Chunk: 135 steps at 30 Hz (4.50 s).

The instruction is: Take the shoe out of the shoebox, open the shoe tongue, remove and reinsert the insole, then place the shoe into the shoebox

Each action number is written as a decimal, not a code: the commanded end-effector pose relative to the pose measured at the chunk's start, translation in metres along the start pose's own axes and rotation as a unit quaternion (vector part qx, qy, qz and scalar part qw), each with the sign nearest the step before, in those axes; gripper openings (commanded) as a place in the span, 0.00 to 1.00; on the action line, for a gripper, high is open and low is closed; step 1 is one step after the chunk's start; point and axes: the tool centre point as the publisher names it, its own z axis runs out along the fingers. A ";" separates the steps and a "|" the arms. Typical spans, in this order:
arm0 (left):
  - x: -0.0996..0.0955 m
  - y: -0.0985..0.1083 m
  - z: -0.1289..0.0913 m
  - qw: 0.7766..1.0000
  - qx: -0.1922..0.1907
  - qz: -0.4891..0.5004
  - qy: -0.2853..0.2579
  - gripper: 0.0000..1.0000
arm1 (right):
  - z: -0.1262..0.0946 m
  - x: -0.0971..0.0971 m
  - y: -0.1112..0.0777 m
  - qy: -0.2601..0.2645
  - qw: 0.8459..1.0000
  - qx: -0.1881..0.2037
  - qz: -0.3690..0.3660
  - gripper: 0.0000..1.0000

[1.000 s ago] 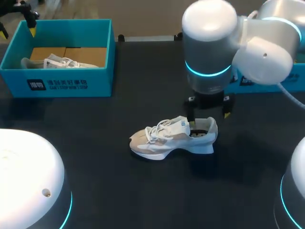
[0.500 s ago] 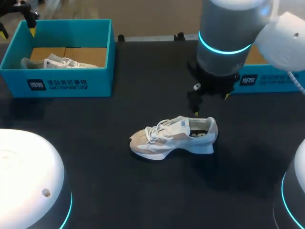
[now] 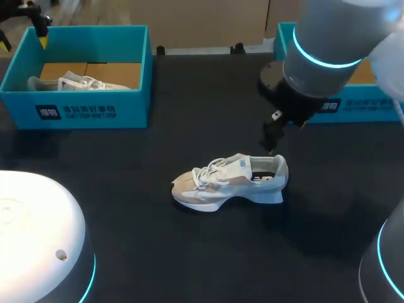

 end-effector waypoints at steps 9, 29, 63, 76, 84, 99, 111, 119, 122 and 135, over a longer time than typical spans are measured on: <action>0.000 0.000 0.000 1.000 0.000 0.000 0.002 1.00 | 0.003 -0.001 -0.003 0.002 1.000 -0.006 0.000 1.00; 0.000 0.000 0.000 1.000 0.000 0.000 0.002 1.00 | 0.019 -0.012 0.004 0.086 0.896 -0.144 -0.411 1.00; 0.000 0.000 0.000 1.000 0.000 0.000 0.002 1.00 | 0.030 -0.034 -0.012 0.089 0.861 -0.128 -0.484 1.00; 0.000 0.000 0.000 1.000 0.000 0.000 0.002 1.00 | 0.052 -0.074 -0.030 0.142 0.867 -0.204 -0.432 1.00; 0.000 0.000 0.000 1.000 0.000 0.000 0.002 1.00 | 0.061 -0.094 -0.041 0.162 0.870 -0.241 -0.400 1.00; 0.000 0.000 0.000 1.000 0.000 0.000 0.002 1.00 | 0.101 -0.100 -0.070 0.203 0.858 -0.302 -0.362 1.00; 0.000 0.000 0.000 1.000 0.000 0.000 0.002 1.00 | 0.135 -0.091 -0.077 0.215 0.825 -0.364 -0.375 1.00; 0.000 0.000 0.000 1.000 0.000 0.000 0.002 1.00 | 0.153 -0.094 -0.076 0.227 0.822 -0.382 -0.356 1.00; 0.000 0.000 0.000 1.000 0.000 0.000 0.002 1.00 | 0.159 -0.094 -0.076 0.234 0.822 -0.379 -0.355 1.00; 0.000 0.000 0.000 1.000 0.000 0.000 0.002 1.00 | 0.163 -0.098 -0.074 0.230 0.828 -0.384 -0.337 1.00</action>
